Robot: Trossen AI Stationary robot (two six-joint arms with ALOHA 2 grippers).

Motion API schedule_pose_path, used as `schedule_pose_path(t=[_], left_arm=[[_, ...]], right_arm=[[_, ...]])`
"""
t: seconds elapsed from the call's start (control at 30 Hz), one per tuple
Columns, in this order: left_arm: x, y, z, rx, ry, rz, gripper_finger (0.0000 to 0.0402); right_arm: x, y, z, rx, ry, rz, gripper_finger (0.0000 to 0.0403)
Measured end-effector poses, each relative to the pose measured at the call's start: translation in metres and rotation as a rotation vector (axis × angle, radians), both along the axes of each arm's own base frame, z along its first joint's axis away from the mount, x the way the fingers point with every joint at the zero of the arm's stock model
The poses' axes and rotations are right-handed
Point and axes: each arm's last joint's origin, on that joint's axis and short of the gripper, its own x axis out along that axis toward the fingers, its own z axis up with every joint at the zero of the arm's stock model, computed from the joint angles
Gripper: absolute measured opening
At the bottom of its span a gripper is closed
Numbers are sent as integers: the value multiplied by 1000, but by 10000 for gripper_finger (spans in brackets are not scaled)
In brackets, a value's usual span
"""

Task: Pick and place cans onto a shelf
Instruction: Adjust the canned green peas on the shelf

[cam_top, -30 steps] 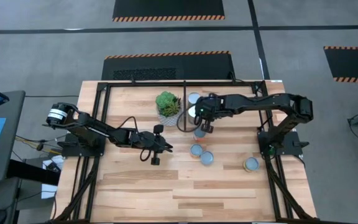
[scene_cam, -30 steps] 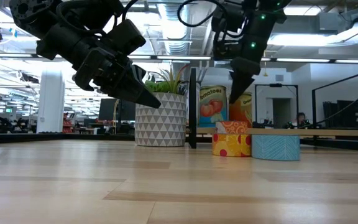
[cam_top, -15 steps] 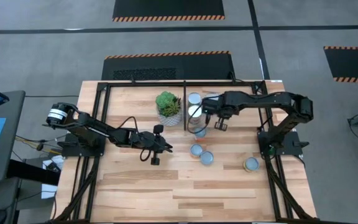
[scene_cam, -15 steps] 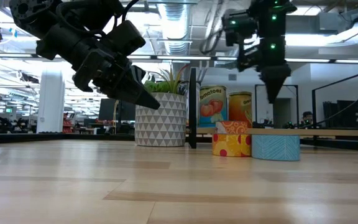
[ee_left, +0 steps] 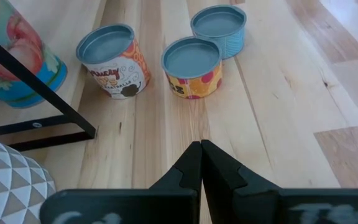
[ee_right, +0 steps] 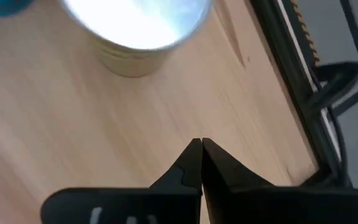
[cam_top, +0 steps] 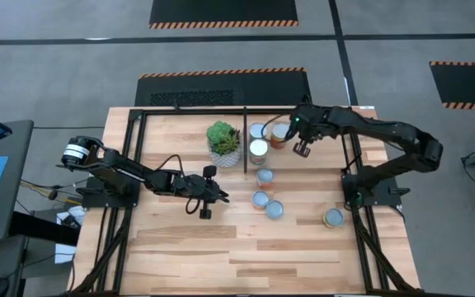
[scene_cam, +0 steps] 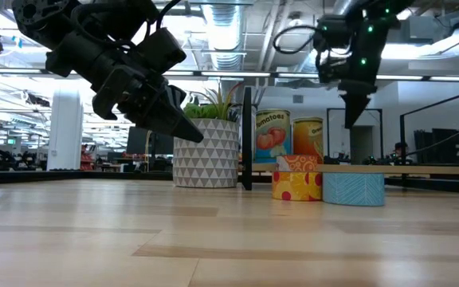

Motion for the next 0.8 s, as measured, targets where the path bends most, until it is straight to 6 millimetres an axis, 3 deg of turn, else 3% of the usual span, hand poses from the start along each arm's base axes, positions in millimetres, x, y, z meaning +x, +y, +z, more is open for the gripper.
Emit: schedule_pose_path(t=[0.5, 0.8], left_arm=[[1, 0, 1, -2, -13, 0, 0], [1, 1, 1, 12, -14, 19, 0]], right_arm=[[27, -16, -27, -31, -91, 24, 22], [33, -15, -27, -39, -124, 53, 17]])
